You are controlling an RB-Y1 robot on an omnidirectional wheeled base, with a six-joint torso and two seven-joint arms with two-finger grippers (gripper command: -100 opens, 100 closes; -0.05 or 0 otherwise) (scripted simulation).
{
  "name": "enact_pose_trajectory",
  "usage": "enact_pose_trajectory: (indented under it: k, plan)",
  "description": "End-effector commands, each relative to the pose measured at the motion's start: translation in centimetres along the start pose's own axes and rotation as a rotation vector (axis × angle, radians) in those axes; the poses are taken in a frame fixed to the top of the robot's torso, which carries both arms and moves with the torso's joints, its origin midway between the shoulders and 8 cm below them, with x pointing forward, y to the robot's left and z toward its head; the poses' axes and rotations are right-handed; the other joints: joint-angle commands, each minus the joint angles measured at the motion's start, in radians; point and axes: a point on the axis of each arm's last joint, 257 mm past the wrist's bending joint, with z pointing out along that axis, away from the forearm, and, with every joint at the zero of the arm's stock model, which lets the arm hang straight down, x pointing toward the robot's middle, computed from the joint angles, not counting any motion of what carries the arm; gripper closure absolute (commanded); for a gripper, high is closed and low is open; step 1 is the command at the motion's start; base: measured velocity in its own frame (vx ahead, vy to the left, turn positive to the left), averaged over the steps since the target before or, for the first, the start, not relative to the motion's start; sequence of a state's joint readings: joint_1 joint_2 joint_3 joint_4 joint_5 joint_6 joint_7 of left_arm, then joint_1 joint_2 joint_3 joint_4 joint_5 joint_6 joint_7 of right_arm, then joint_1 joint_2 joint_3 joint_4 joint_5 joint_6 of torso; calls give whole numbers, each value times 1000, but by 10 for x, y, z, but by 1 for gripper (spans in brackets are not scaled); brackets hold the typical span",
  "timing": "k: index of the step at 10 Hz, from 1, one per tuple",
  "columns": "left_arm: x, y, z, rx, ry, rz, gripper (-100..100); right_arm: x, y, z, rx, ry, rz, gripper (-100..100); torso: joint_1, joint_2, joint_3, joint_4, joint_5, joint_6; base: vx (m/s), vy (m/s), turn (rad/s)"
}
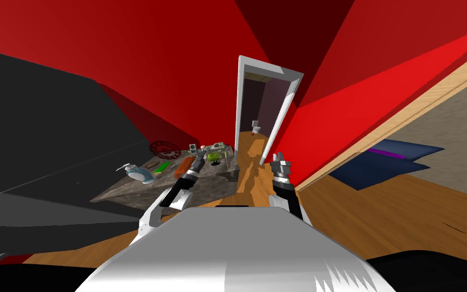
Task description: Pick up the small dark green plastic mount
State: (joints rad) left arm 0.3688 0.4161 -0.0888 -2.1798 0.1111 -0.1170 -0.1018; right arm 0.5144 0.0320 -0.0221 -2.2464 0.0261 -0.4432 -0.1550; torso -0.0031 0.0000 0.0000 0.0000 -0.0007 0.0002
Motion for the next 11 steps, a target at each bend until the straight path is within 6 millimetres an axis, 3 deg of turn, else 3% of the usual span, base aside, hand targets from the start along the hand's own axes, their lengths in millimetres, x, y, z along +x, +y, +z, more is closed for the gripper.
enact_pose_trajectory:
  k: [1, 7, 8, 9, 10, 11]
  plan:
    - [3, 11, 0, -41, 19, 6, -100, 0, 0, 0, 0, 0, 0, 0, 0, 0, 0, 0, 0, 0, 2, -35, -37]
    - [12, 56, -3, -192, 105, 48, -100, 0, 0, 0, 0, 0, 0, 0, 1, 0, 0, 0, 0, 0, 4, -35, -70]
    - [14, 71, -6, -241, 132, 67, -100, 0, 0, 0, 0, 0, 0, 0, 1, 0, 0, 0, 0, -1, 3, -34, -105]
    - [14, 72, -6, -246, 132, 67, -100, 0, 0, 0, 0, 0, 0, 0, 1, 0, 0, 0, 0, 0, 4, -29, -57]
    - [14, 87, -9, -296, 158, 88, -100, 0, 0, 0, 0, 0, 0, 0, 1, 0, 0, 0, 0, -1, 9, -40, -92]
    - [14, 89, -10, -303, 159, 88, -100, 0, 0, 0, 0, 0, 0, 0, 1, 0, 0, 0, 0, 0, 6, -37, -50]
